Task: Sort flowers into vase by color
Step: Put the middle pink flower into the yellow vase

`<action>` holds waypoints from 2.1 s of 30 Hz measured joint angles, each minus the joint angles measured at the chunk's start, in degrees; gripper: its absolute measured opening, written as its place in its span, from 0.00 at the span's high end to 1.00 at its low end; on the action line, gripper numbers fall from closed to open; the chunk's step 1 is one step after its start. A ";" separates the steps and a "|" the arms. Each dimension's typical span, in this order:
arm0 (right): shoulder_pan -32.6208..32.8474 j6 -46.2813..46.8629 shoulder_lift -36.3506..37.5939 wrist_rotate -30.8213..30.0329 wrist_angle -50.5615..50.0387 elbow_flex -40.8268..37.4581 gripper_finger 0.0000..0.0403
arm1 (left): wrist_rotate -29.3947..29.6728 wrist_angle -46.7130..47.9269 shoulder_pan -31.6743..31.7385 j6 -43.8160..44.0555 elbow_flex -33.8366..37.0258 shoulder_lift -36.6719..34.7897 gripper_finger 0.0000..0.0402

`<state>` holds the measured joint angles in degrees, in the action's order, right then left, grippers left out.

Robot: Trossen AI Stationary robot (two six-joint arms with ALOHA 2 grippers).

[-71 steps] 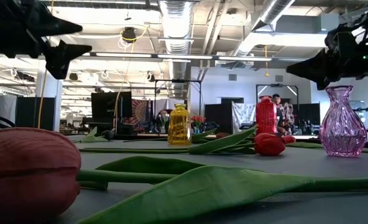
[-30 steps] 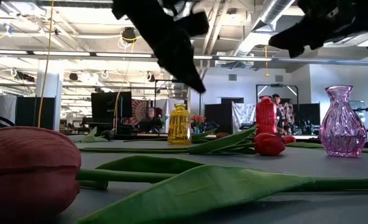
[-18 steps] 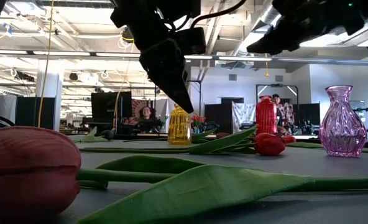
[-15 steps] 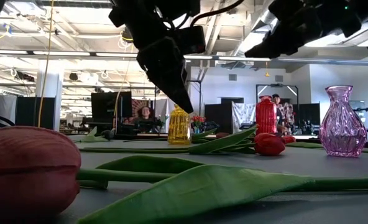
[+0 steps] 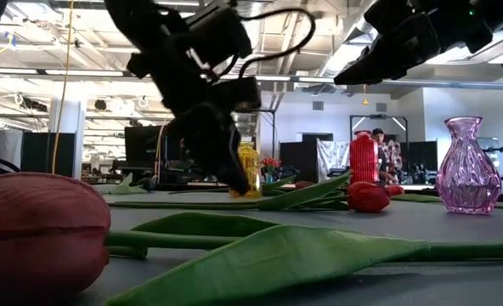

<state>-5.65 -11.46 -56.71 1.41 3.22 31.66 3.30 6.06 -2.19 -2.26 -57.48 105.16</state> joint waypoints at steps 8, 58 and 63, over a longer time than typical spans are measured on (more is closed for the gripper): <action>0.00 -0.02 0.00 0.00 0.00 0.00 0.80 | -1.57 -2.14 -0.05 0.23 2.63 0.83 0.61; -0.09 -0.55 0.04 0.04 -4.33 -0.02 0.80 | 8.66 -16.30 11.87 -4.11 6.37 -23.00 1.00; -0.09 -0.55 0.04 0.04 -4.24 -0.02 0.80 | 6.14 -40.80 15.14 -3.95 13.49 -24.02 1.00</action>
<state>-5.74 -12.01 -56.66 1.45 -1.02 31.64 9.44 -34.74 12.94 -6.21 -43.99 81.14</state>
